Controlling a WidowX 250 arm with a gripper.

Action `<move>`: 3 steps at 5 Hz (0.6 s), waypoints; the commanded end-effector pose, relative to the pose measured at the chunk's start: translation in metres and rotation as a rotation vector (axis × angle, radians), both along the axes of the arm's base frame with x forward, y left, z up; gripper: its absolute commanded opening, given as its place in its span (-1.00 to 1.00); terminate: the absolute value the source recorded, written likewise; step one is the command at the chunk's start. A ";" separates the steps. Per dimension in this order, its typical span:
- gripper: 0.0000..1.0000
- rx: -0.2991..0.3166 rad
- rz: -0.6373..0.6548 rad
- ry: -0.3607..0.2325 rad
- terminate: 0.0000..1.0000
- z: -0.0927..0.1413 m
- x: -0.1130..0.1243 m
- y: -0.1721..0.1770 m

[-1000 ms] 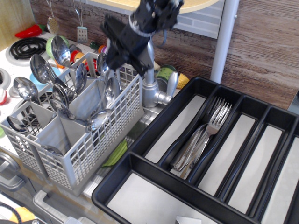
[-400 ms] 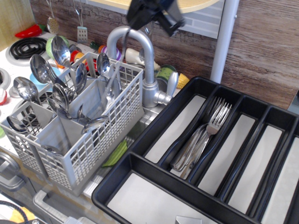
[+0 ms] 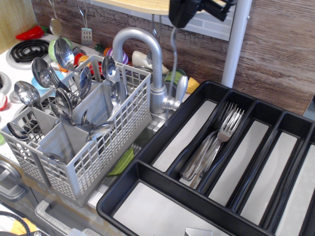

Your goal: Put fork from basket to tray

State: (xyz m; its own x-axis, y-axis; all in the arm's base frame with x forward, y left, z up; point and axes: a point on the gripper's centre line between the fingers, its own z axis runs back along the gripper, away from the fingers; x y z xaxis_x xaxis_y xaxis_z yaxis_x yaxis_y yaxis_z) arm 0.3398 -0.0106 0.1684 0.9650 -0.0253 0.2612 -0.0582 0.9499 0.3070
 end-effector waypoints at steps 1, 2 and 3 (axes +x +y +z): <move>-1.00 -0.071 -0.034 -0.050 -1.00 -0.012 0.012 -0.020; -1.00 -0.063 -0.092 -0.021 -1.00 -0.029 0.016 -0.023; -1.00 -0.067 -0.130 0.010 -1.00 -0.047 0.016 -0.022</move>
State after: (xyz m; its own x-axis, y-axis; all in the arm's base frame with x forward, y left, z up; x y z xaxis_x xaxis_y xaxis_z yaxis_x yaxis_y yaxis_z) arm 0.3481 -0.0326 0.0931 0.9692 -0.1364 0.2048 0.0901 0.9713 0.2201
